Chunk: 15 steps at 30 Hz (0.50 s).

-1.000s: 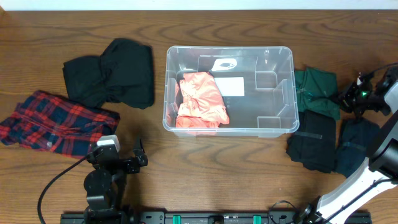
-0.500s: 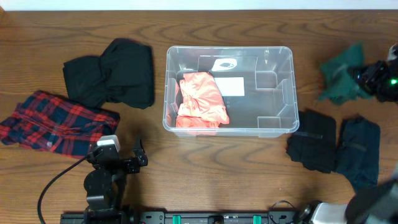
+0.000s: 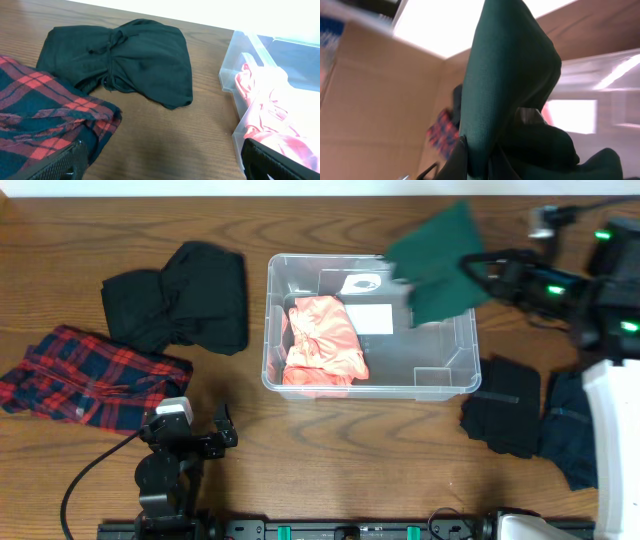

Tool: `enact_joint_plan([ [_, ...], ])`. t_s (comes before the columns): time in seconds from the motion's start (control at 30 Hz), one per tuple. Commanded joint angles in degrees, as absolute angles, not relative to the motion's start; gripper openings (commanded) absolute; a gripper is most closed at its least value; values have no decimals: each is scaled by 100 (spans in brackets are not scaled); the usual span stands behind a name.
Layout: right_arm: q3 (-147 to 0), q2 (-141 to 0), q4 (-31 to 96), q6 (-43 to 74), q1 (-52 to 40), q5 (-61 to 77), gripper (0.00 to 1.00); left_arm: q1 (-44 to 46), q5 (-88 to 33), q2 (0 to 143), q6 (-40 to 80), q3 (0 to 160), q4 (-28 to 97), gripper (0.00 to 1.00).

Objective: Pack container
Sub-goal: 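Lift the green garment into the bin beside the pink one, release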

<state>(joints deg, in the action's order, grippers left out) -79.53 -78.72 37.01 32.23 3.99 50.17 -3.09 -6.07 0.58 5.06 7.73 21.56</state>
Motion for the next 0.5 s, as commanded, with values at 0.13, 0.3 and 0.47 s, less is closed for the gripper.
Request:
enact_joint_plan([
  [0.13, -7985, -8785, 3616, 4307, -797, 4506, 1, -285, -646, 21, 454, 648, 2156, 98],
  [0.3, -7983, -9474, 3612, 4460, -1260, 4521, 1, -285, -646, 21, 454, 648, 2156, 98],
  [0.47, -7983, -9883, 3625, 4493, -1428, 4180, 1, -285, -646, 21, 454, 648, 2156, 98],
])
